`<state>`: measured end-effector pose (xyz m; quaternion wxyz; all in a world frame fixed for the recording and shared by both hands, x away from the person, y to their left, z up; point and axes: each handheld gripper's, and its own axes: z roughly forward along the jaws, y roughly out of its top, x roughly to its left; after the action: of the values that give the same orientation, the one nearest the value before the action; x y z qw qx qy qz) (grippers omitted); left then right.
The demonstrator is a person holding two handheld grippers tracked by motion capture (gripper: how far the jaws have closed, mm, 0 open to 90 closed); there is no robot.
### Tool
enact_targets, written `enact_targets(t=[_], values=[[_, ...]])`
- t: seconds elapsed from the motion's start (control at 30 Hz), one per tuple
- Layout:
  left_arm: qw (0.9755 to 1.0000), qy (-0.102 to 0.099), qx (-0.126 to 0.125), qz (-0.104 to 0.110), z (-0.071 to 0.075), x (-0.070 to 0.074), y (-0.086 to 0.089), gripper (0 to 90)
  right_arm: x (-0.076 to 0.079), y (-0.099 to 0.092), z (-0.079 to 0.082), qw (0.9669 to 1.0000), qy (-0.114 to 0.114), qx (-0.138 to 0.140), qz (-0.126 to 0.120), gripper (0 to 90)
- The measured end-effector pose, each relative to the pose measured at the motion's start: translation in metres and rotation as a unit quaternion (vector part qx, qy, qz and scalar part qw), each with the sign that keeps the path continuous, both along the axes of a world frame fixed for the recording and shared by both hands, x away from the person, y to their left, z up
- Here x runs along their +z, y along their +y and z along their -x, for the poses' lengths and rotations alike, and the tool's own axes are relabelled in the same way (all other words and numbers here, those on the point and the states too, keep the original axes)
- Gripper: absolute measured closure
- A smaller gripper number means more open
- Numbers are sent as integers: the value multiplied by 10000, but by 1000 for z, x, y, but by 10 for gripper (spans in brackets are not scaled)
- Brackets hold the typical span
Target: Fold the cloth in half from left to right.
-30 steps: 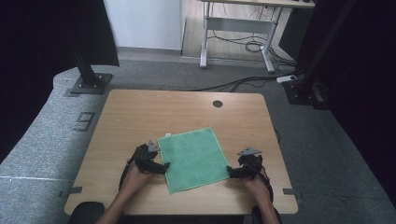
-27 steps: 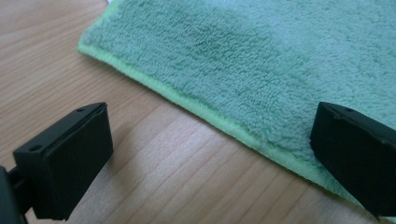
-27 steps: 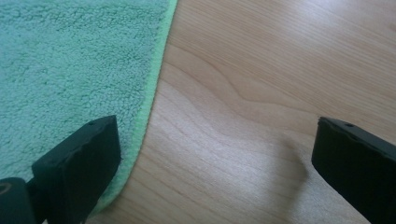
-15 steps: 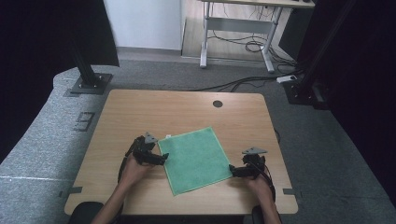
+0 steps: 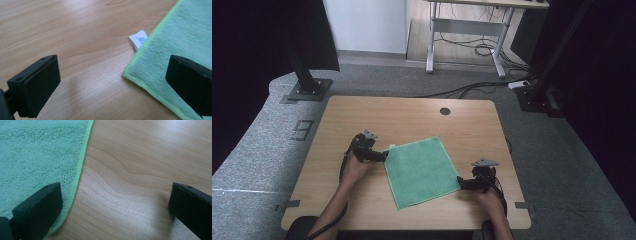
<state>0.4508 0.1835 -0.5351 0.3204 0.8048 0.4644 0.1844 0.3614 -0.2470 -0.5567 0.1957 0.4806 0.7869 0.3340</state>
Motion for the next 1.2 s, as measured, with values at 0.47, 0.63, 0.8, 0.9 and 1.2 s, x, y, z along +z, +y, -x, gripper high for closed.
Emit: enact_targets(t=[0.47,0.63,0.8,0.9,1.2], values=[[9996,171,225,-44,-10,-14,-2,0,0,0,0,10000,-7,7,-4,0],[9995,153,264,-31,-8,-14,-2,2,1,1,-1,10000,60,3,13,0],[9998,88,177,9,-5,-13,-2,50,7,3,0,9999,37,98,61,29],[9999,57,150,28,-4,-13,-2,87,13,8,3,9998,-63,205,-28,29],[9998,55,168,16,-4,-13,-2,85,24,39,10,9970,-85,730,-249,30]])
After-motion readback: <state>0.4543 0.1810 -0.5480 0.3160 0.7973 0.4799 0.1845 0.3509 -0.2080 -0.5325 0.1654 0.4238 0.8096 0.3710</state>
